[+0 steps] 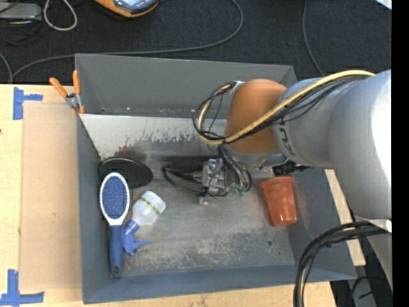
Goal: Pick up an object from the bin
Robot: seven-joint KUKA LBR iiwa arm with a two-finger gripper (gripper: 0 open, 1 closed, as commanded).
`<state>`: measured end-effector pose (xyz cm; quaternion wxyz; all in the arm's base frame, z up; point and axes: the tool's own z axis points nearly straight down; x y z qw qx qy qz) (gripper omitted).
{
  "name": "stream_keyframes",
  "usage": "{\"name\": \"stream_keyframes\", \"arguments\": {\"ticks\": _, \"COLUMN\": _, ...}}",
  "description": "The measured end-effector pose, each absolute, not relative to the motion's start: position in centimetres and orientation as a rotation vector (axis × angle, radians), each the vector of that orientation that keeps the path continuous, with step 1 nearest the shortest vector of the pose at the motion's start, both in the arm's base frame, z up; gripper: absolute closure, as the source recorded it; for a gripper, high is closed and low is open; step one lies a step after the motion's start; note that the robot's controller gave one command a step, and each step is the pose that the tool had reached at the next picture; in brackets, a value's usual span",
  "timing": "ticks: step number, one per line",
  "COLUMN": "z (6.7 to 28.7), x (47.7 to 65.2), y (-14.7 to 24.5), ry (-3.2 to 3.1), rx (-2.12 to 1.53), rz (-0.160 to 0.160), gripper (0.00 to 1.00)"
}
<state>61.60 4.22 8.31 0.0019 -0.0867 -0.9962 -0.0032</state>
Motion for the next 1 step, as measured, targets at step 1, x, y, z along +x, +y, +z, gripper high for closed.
{"name": "stream_keyframes", "arguments": {"ticks": 1, "z": 9.26, "x": 61.54, "y": 4.25, "ry": -3.123, "rx": -0.269, "rz": -0.010, "gripper": 1.00}}
